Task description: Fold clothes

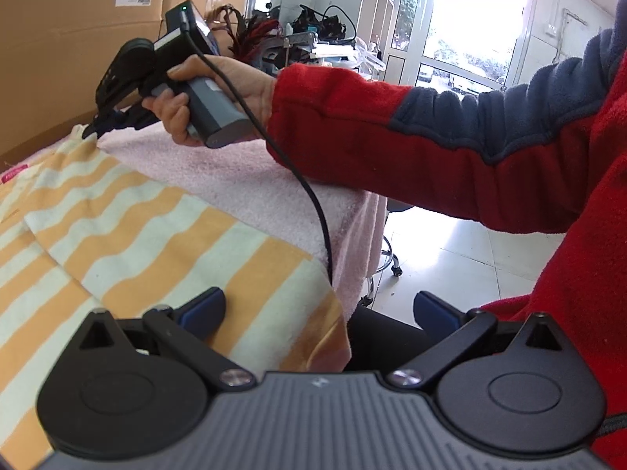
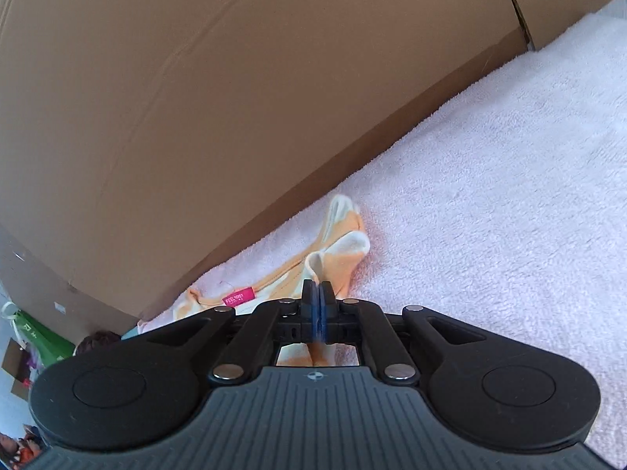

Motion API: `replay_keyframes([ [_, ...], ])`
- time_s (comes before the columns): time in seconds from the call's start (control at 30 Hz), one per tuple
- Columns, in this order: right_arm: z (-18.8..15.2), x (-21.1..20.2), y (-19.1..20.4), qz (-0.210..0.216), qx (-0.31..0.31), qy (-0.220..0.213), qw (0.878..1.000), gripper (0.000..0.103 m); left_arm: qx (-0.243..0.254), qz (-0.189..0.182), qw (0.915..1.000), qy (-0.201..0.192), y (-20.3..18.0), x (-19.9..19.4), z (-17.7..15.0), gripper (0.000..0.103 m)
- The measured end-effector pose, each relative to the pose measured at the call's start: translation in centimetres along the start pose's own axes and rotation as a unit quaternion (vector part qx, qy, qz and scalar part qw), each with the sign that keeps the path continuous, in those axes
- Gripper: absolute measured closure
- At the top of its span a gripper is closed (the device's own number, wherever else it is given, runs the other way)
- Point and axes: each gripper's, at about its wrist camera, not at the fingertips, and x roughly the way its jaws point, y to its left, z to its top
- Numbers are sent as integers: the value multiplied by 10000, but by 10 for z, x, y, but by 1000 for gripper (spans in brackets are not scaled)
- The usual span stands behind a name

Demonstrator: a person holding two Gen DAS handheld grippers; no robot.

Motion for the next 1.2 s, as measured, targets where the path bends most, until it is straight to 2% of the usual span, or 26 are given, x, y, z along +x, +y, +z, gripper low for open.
replay_keyframes([
  [0.07, 0, 15, 5, -98, -45, -24, 9999, 93, -27, -45, 10000, -4, 2, -1, 0, 1],
  [0.2, 8, 41, 13, -264, -115, -152, 9995, 96, 9, -325, 9994, 79, -4, -3, 1, 1],
  [0.3, 12, 64, 18, -134, -34, -111, 9998, 93, 122, -253, 9995, 110, -8, -2, -1, 1],
  [0.33, 11, 59, 18, -153, 1, -174, 9997, 91, 108, -251, 9996, 121, -8, -2, 0, 1],
  [0.4, 8, 48, 20, -215, -12, -316, 9993, 78, 81, -247, 9996, 143, -10, -3, 0, 1],
  [0.53, -25, -8, 49, -557, -1063, -722, 9901, 70, 53, -284, 9995, 156, -12, -9, -1, 1],
  [0.6, -50, -26, 62, -78, -1562, -344, 9871, 64, 18, -370, 9992, 137, -12, -10, 0, 1],
  [0.67, -71, -27, 64, 668, -1598, 495, 9836, 60, 72, -395, 9990, 192, -13, -5, 0, 1],
  [0.7, -78, -24, 63, 756, -1498, 786, 9827, 60, 109, -395, 9989, 215, -14, -2, 1, 1],
  [0.73, -83, -29, 58, 565, -1378, 785, 9857, 60, 148, -372, 9989, 254, -15, -2, 1, 1],
  [0.8, -92, -45, 50, 233, -1150, 766, 9901, 86, 135, -341, 9989, 299, -17, -3, 2, 1],
  [0.83, -93, -67, 48, 225, -1075, 708, 9914, 86, 76, -337, 9989, 302, -18, -4, 3, 1],
  [0.9, -103, -96, 49, 359, -1258, 691, 9890, 77, 16, -297, 9991, 287, -22, -7, 3, 1],
  [1.0, -132, -121, 53, 1117, -1788, 1115, 9711, 71, -83, -275, 9993, 249, -24, -3, 0, 1],
  [1.03, -144, -129, 53, 1212, -1918, 1269, 9656, 68, -138, -288, 9992, 242, -23, -1, -1, 1],
  [1.1, -165, -141, 51, 974, -2049, 1043, 9683, 75, -231, -323, 9989, 258, -23, 4, -3, 1],
  [1.2, -176, -165, 38, 1164, -1647, 971, 9746, 70, -160, -268, 9992, 230, -30, 3, -2, 1],
])
